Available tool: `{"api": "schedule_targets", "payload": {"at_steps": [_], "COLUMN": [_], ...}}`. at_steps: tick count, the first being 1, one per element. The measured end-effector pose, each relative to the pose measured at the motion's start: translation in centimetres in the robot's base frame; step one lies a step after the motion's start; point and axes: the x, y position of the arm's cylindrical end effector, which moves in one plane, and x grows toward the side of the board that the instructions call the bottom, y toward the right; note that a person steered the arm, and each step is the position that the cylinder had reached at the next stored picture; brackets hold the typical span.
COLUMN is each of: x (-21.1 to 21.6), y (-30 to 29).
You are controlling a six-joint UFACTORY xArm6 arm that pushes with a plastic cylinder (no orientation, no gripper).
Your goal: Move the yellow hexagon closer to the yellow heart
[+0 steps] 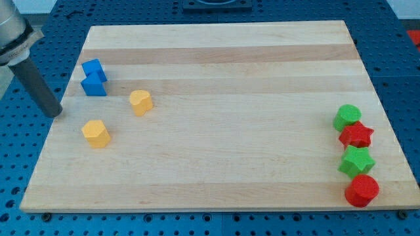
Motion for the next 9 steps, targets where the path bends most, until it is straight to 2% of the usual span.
{"api": "schedule_targets", "payload": {"at_steps": [1, 2, 4, 5, 9], "x": [4.9, 5.1, 8.9, 8.4, 4.2], "y": [0.0, 0.0, 3.3, 7.3, 13.6]}}
